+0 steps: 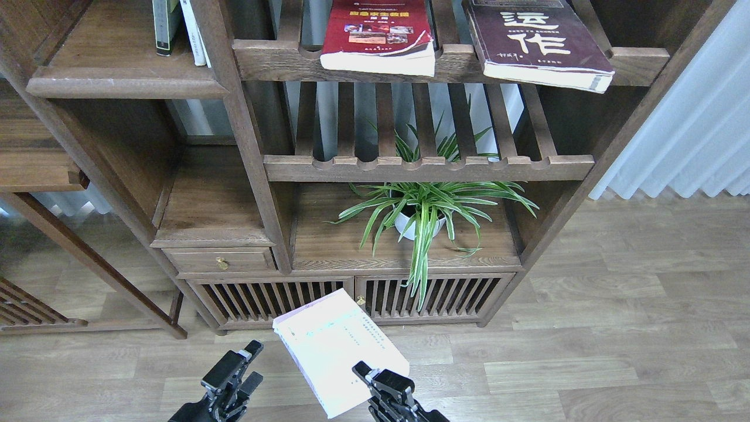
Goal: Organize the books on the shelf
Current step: 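Lower the white book and pass it to the left gripper, then carry the white book with the left gripper toward the shelf beside the plant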
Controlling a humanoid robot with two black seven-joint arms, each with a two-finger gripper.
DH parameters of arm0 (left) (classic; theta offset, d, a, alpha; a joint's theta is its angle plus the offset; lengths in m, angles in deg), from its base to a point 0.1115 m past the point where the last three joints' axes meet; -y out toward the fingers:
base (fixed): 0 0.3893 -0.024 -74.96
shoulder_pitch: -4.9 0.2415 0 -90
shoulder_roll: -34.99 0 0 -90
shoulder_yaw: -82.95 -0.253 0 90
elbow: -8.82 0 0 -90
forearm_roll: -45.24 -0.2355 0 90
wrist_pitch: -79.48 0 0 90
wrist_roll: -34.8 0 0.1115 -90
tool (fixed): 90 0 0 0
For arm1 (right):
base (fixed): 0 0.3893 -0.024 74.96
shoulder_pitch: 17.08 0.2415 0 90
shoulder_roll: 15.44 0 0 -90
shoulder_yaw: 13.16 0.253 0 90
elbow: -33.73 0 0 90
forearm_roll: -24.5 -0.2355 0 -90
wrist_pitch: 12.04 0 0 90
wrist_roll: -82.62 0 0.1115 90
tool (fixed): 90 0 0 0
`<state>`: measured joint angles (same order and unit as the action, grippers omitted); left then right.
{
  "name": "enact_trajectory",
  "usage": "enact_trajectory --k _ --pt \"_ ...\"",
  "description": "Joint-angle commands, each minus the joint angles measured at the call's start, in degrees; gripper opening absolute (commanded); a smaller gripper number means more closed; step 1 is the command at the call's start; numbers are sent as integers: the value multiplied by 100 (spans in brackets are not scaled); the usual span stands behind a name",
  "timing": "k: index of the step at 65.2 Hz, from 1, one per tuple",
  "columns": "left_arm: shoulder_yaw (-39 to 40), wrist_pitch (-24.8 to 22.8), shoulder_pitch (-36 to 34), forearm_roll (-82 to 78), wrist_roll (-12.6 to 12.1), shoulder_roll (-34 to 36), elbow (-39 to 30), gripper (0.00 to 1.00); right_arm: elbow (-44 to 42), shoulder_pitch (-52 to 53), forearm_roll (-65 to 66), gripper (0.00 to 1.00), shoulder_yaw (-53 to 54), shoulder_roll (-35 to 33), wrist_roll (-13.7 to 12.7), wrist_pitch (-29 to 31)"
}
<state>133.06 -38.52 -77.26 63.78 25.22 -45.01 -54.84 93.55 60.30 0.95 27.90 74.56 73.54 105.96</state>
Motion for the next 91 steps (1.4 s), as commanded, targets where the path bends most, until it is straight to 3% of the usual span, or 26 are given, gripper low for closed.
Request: enact_trajectory --k 1,11,13,14,30,51,61,71,75,84,87,91 --pt "-220 0 -2 -8 -9 -7 38 90 -15 -82 0 5 -27 0 -111 0" --pt "-335 0 -73 -8 0 -104 64 83 -32 -161 9 6 -194 0 -181 0" --pt "-361 0 -73 -8 0 -112 73 80 -32 -170 9 6 -203 0 -181 0" --pt "-439 0 -64 -8 0 -121 117 72 -41 -196 9 6 -203 0 -190 0" --pt "-756 0 -73 1 0 -139 319 52 -41 -214 9 6 -212 0 -181 0" --pt "-827 0 -81 97 96 -306 434 13 -50 -232 9 6 -282 0 -181 0" --pt "-809 0 -73 150 184 -262 434 8 -67 -232 9 9 -282 0 -181 0" --pt "-537 0 -64 176 184 -42 425 4 -103 -241 44 20 -282 0 -181 0" --pt "-291 0 -64 220 184 142 425 4 -111 -241 62 36 -291 0 -181 0" --pt "455 0 -81 387 184 739 425 3 -217 -153 439 84 -335 0 -173 0" --pt "666 0 -99 405 184 968 407 2 -243 -153 588 93 -317 0 -155 0" --pt "956 0 -169 387 132 1188 381 2 -252 -161 668 96 -317 0 -146 0"
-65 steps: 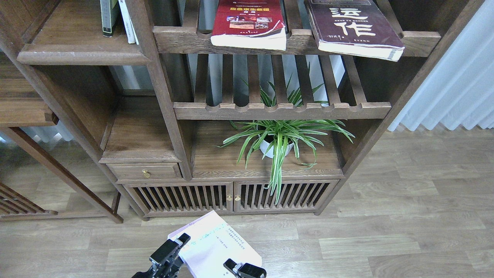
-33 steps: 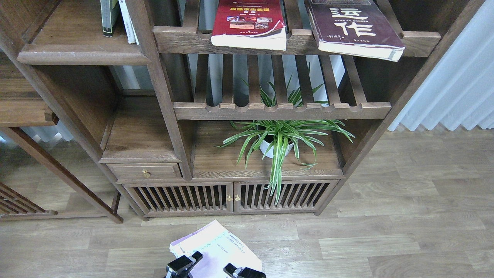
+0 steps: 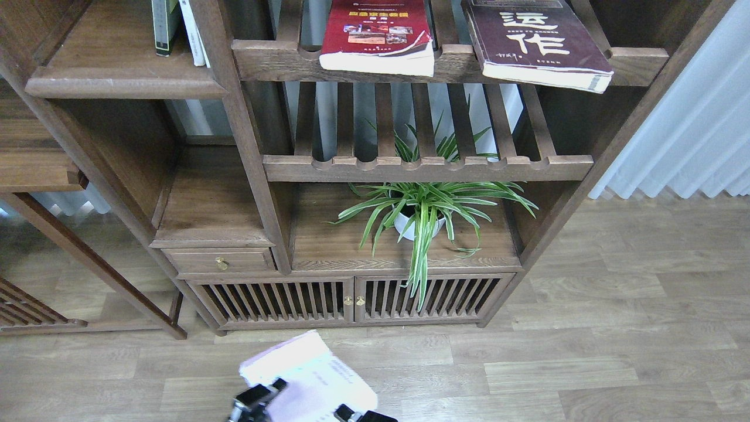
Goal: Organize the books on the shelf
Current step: 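Carry the white book with the left gripper toward the shelf beside the plant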
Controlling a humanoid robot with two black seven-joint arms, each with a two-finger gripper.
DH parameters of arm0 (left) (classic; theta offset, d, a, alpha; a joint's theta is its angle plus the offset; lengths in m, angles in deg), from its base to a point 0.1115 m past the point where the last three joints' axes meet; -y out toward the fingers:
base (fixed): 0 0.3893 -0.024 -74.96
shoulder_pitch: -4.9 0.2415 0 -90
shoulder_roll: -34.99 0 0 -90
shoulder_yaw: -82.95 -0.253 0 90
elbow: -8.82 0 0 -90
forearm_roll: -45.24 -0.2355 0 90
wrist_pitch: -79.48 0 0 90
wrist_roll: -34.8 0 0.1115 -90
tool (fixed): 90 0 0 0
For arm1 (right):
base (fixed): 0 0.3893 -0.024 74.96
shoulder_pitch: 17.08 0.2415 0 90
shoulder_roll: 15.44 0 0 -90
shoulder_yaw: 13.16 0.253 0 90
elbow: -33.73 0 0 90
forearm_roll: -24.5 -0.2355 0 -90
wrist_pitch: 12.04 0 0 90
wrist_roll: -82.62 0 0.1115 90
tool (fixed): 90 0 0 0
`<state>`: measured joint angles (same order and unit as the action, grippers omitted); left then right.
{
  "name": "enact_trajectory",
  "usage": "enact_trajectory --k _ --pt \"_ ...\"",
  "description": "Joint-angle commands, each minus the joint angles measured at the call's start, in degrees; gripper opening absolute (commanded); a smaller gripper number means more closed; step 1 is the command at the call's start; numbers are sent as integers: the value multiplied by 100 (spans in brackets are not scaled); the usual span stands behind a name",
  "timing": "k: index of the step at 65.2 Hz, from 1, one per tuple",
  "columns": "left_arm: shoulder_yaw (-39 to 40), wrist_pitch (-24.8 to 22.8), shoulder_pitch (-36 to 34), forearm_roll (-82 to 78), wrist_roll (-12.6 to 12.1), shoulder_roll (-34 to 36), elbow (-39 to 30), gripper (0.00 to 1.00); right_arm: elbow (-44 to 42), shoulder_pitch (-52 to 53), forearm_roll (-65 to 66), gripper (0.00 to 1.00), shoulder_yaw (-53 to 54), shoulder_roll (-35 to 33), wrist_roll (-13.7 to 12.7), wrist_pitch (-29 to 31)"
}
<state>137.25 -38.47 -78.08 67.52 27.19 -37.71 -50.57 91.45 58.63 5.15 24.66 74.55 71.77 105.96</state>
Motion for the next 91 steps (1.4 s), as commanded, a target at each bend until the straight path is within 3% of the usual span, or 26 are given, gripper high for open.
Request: enact_trajectory --k 1,12,21,27,42,71,91 --pt "590 -5 -104 14 -65 493 -64 2 -50 5 248 96 7 1 31 0" --pt "1539 -5 -209 -100 -171 1214 -407 2 -182 5 248 98 -2 1 39 0" --pt "2696 -5 -665 -846 -759 1863 -442 2 -366 49 248 98 -2 1 39 0" --pt "2946 -5 -991 -953 -813 1987 -468 2 -402 58 248 98 -2 1 39 0" --pt "3007 -5 -1809 -980 -830 2401 -503 1 -454 58 248 98 -11 1 48 0" --pt "3087 -5 -4118 -2409 -1225 2946 -424 1 -498 128 248 98 -11 1 57 0" --pt "2893 -5 -5105 -3440 -1489 2902 -55 2 -498 128 248 98 -2 1 75 0"
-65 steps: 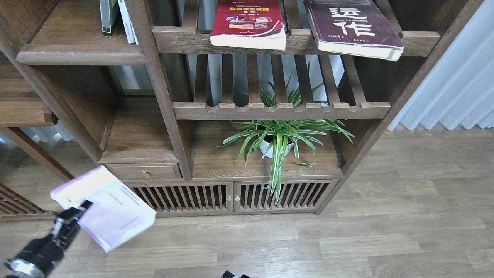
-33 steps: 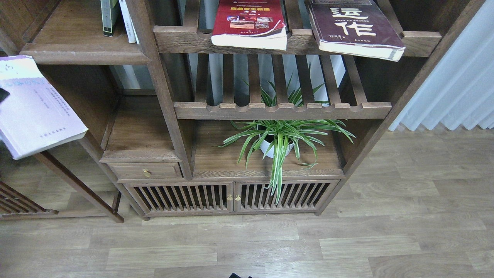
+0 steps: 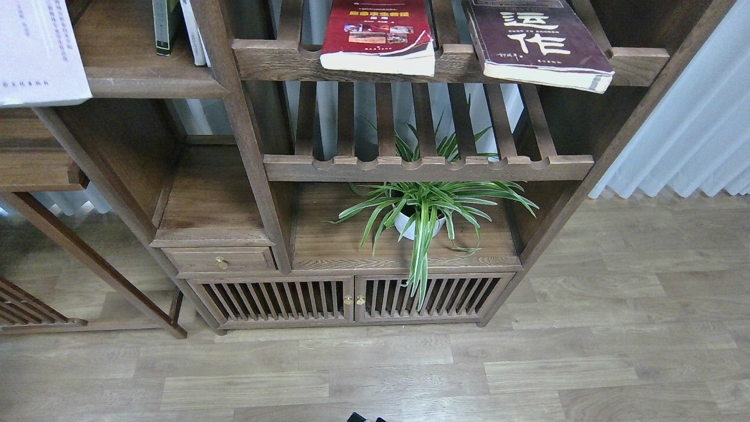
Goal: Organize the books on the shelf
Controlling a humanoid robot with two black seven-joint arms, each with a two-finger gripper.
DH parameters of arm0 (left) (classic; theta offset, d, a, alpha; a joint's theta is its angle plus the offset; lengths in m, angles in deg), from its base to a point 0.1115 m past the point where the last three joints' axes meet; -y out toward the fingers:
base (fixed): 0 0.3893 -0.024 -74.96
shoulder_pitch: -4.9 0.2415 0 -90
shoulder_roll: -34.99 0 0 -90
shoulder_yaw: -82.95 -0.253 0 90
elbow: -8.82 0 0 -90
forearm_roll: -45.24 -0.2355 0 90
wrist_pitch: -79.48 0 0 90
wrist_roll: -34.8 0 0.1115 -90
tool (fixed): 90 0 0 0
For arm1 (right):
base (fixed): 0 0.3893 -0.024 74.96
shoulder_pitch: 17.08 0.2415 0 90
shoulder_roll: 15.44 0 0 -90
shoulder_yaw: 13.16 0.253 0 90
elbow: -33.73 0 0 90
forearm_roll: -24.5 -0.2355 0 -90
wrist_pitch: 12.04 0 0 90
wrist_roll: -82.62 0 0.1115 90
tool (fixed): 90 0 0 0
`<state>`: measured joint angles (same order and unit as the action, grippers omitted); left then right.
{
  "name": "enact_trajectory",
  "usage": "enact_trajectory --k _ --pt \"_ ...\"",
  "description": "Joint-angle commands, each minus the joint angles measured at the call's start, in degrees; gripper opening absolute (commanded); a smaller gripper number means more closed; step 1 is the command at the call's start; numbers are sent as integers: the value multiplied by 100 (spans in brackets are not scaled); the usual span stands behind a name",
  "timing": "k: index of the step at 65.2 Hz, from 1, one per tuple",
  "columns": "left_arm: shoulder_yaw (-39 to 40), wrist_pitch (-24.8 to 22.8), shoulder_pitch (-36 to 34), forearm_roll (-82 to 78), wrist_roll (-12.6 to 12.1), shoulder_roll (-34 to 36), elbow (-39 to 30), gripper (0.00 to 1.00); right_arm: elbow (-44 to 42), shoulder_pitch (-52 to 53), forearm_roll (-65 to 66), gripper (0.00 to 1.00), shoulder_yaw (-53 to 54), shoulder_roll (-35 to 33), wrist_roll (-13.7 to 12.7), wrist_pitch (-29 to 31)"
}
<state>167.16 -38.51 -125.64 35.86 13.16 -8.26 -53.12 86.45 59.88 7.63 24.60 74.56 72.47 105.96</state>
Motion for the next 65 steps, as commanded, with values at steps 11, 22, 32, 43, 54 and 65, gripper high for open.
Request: enact_trajectory --k 11,22,32,43,54,65 --pt "-449 -2 -947 -451 -139 -35 472 2 1 3 0 98 3 0 4 0" --pt "-1153 -2 -1738 -460 -148 -26 797 2 9 30 0 98 3 0 4 0" --pt "-1715 -2 -2643 -609 -236 -44 1386 2 9 30 0 98 30 0 4 0" --pt "-2479 -2 -3495 -653 -245 -254 2246 2 9 47 0 98 56 0 13 0" --pt "-2559 -2 -3856 -653 -69 -764 2827 2 9 117 -27 98 82 0 31 0" --pt "-2541 -2 -3892 -565 449 -887 2854 2 27 109 -35 98 74 0 31 0"
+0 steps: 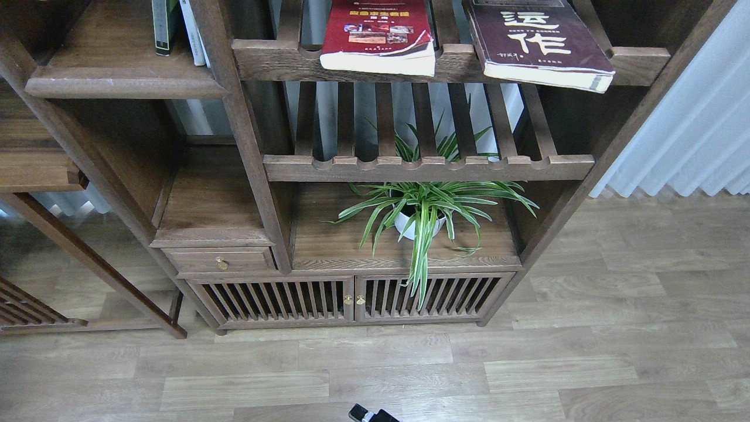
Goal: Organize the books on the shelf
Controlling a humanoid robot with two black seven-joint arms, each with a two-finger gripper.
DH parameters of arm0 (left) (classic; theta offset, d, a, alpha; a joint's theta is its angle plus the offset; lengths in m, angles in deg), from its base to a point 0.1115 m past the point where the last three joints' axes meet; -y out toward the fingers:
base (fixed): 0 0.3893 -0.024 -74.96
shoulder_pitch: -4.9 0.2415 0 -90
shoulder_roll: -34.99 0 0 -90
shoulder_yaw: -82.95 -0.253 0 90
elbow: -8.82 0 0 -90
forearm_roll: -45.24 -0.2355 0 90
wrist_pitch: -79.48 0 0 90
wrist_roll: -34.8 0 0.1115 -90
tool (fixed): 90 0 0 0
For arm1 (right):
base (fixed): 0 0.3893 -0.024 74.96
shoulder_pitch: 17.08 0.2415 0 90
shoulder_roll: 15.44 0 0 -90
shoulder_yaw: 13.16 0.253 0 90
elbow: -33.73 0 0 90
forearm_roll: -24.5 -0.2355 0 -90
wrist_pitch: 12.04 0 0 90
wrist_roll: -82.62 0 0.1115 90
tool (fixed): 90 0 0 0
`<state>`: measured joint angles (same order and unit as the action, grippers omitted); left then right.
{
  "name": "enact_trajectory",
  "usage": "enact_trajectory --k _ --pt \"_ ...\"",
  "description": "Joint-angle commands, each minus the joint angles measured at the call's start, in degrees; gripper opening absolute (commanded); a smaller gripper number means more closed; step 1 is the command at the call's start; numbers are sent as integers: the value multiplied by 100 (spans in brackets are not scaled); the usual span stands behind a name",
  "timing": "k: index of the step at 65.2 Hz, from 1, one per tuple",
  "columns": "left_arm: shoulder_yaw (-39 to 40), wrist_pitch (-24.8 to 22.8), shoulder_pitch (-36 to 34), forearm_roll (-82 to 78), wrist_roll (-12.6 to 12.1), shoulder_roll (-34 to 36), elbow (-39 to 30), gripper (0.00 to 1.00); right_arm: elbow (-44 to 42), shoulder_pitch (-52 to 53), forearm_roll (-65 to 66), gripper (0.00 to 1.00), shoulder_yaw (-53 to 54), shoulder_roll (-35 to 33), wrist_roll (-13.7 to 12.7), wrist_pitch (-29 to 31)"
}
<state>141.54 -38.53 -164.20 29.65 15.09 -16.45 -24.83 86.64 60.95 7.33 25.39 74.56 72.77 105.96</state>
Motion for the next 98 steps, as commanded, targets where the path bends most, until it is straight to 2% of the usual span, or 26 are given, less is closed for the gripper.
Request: enact_trajectory --k 1,11,16,17,21,27,36,55,60,61,62,67,84,98 --pt "12 0 -45 56 257 -68 25 2 8 10 -6 98 -5 0 1 0" --pt "12 0 -36 48 353 -261 130 2 17 10 -6 98 -5 0 1 0" --pt "48 0 -18 83 722 -516 271 2 52 19 -6 98 -5 0 1 0" --pt "56 0 -1 109 905 -560 297 2 61 19 -6 98 -5 0 1 0" --pt "56 0 43 267 1328 -560 367 3 61 10 -6 98 -5 0 1 0" --pt "56 0 140 706 1593 -587 464 2 52 10 -6 98 -5 0 1 0" --pt "-5 0 280 1532 1558 -587 517 2 34 10 -6 98 -5 0 1 0" --pt "-40 0 421 2078 1479 -552 420 3 43 10 -14 98 -5 0 9 0" --pt "-75 0 421 2359 1180 -552 420 3 43 2 -14 98 -5 0 9 0" --pt "-84 0 430 2464 1023 -543 420 3 43 2 -14 98 -5 0 9 0" --pt "-102 0 491 2726 674 -578 411 3 43 2 -14 98 -5 0 9 0" --pt "-111 0 535 2948 407 -587 376 3 43 2 -14 98 -5 0 9 0" --pt "-286 0 535 2939 362 -596 359 2 43 -7 -6 98 -5 0 9 0" --pt "-533 0 483 2676 441 -552 367 2 43 -16 -6 98 -5 0 9 0"
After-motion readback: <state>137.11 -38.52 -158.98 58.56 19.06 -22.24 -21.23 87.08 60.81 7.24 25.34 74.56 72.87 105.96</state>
